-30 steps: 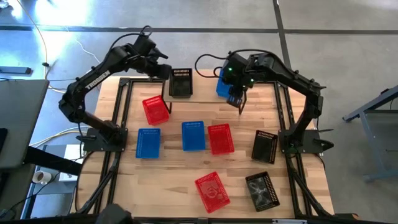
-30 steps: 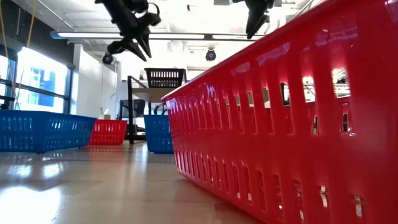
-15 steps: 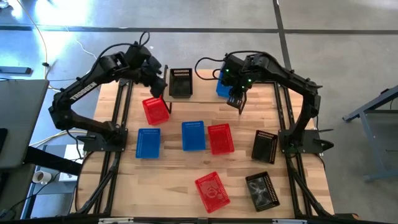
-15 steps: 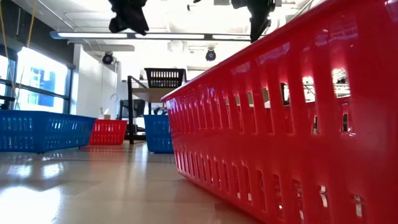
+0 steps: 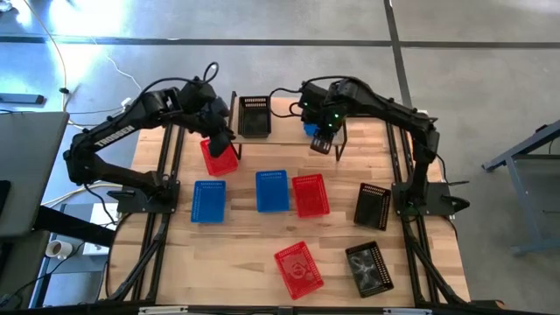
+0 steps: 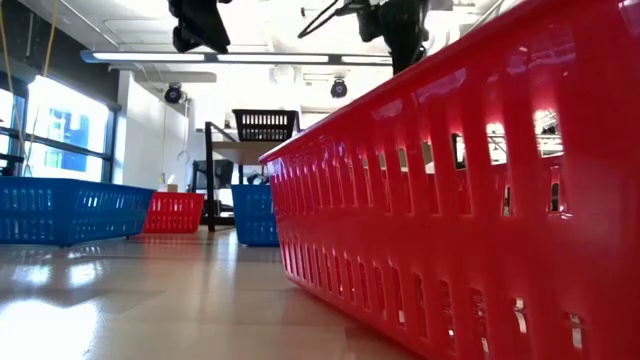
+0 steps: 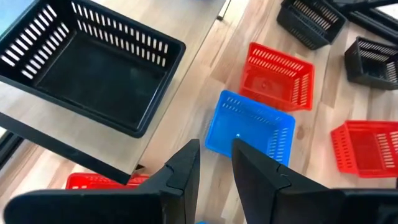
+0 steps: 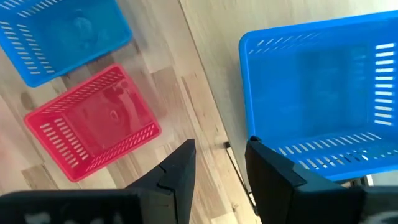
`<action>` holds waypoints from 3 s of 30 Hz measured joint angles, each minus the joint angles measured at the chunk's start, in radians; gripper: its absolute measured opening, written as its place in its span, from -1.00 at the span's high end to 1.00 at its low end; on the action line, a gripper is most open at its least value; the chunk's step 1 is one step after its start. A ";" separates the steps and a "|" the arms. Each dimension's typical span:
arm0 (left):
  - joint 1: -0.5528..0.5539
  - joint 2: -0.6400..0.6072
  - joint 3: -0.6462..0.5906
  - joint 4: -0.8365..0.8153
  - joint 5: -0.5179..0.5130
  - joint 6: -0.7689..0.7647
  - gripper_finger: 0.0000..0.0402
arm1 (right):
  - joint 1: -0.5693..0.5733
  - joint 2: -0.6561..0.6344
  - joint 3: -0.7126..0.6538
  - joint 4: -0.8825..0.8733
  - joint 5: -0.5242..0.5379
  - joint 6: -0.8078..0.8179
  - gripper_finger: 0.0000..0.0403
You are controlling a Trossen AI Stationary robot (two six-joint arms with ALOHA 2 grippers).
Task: Stack baskets on shelf by color
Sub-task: Adjust the blue bin on the shelf
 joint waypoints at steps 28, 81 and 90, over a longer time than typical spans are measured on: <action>0.000 0.000 -0.020 0.027 0.001 0.004 0.58 | -0.082 -0.006 0.151 0.001 0.031 -0.015 0.37; 0.000 0.001 -0.019 0.027 0.001 -0.051 0.58 | -0.114 -0.385 -0.642 0.401 0.026 -0.270 0.37; 0.000 0.001 -0.019 0.027 0.001 -0.056 0.58 | -0.116 -0.389 -0.641 0.425 -0.001 -0.271 0.37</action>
